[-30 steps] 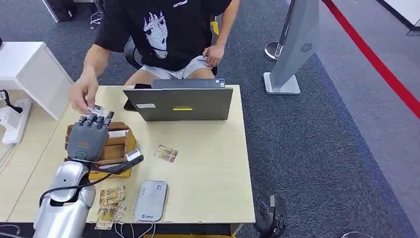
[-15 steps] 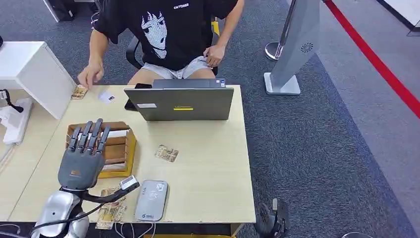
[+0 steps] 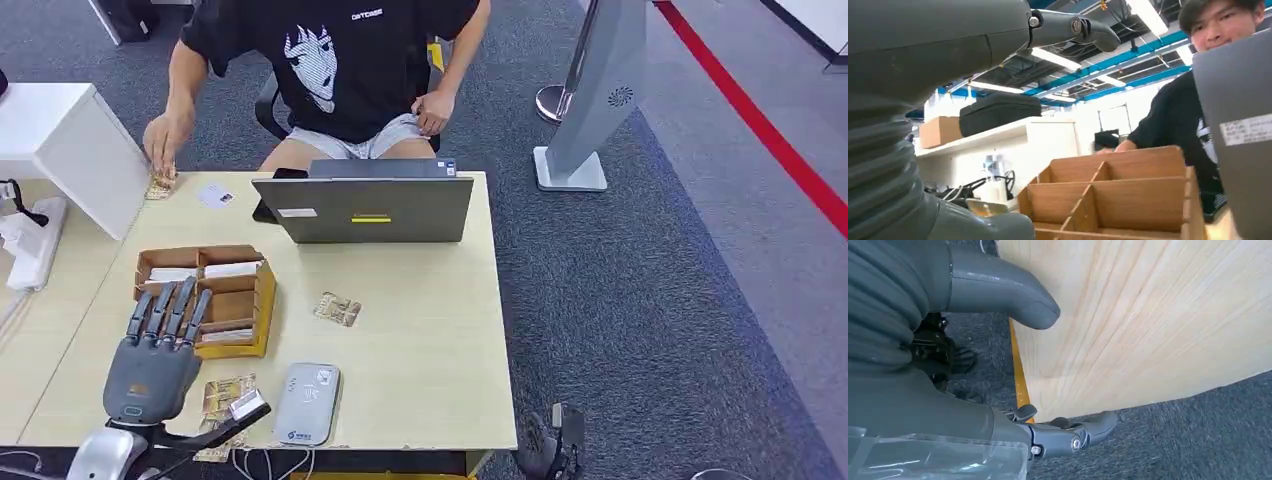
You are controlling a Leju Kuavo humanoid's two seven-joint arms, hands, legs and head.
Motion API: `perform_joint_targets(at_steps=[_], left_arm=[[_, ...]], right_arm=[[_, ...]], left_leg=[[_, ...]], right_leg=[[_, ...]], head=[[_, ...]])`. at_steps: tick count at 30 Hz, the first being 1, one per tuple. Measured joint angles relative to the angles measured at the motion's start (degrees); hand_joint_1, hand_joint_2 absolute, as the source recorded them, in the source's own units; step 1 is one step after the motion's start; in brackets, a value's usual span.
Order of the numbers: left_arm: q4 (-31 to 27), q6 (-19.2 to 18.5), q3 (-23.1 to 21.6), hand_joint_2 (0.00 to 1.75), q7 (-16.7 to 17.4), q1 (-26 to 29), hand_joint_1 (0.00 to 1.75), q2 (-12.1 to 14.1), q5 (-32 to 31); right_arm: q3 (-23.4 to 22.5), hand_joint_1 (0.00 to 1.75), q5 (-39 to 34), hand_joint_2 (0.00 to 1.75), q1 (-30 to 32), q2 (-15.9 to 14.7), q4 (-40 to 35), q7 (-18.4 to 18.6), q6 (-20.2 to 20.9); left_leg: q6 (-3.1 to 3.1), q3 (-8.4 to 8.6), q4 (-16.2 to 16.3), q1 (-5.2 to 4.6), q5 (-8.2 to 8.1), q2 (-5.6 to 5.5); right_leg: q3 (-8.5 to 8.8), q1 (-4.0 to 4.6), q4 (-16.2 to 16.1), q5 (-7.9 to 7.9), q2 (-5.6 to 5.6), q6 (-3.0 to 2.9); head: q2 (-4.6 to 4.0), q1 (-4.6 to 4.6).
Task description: Pass the card to the sensor for recognition and then transmit it.
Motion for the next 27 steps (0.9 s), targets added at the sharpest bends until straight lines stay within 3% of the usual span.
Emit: perform_joint_targets(at_steps=[16, 27], left_arm=[[11.7, 2.1, 7.0, 1.75, 0.4, -3.6, 0.00, 2.0, -0.4], [18.7, 4.5, 7.5, 1.75, 0.3, -8.0, 0.00, 2.5, -3.3]], right_arm=[[0.0, 0.00, 1.5, 1.75, -0.1, 0.2, 0.0, 0.3, 0.0], [0.3, 0.00, 1.9, 1.75, -0.3, 0.2, 0.0, 1.0, 0.1]], left_leg=[[-0.02, 0.01, 0.0, 0.02, 0.02, -0.03], [-0.03, 0.02, 0.0, 0.03, 0.02, 0.01]], right_leg=[[0.00, 0.01, 0.0, 0.01, -0.03, -0.01], [0.00, 0.01, 0.0, 0.01, 0.01, -0.02]], head=[[0.00, -0.02], [0.00, -0.02]])
